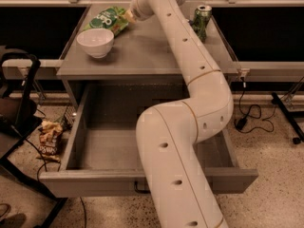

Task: Place green rice chip bag into top drawer

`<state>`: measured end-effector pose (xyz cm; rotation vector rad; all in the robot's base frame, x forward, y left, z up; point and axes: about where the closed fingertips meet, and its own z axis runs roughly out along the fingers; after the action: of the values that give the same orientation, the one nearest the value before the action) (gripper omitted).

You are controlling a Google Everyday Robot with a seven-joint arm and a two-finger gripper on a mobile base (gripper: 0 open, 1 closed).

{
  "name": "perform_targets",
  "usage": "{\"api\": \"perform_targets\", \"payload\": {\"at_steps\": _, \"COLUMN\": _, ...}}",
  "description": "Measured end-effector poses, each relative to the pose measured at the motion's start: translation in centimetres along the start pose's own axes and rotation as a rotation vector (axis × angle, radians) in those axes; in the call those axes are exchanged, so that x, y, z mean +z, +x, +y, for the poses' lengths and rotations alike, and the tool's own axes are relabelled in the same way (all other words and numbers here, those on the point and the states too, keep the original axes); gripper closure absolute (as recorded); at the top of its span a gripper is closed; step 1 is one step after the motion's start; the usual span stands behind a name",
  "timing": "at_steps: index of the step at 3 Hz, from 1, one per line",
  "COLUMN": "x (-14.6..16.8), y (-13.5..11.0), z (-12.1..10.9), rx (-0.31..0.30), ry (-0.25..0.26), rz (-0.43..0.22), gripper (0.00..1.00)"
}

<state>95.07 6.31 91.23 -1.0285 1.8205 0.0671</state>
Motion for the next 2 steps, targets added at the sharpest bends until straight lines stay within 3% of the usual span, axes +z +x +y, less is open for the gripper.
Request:
{"api": "perform_targets", "payload": {"at_steps": 1, "x": -1.1, "y": -2.8, "z": 0.6, "rx": 0.029, "ry": -0.023, "rz": -0.063, "gripper": 0.05}}
{"api": "perform_targets", "payload": {"at_steps": 2, "x": -0.9, "y": -5.3, "z": 2.1, "rx": 0.100, "ry": -0.055, "rz": -0.112, "gripper": 0.00}}
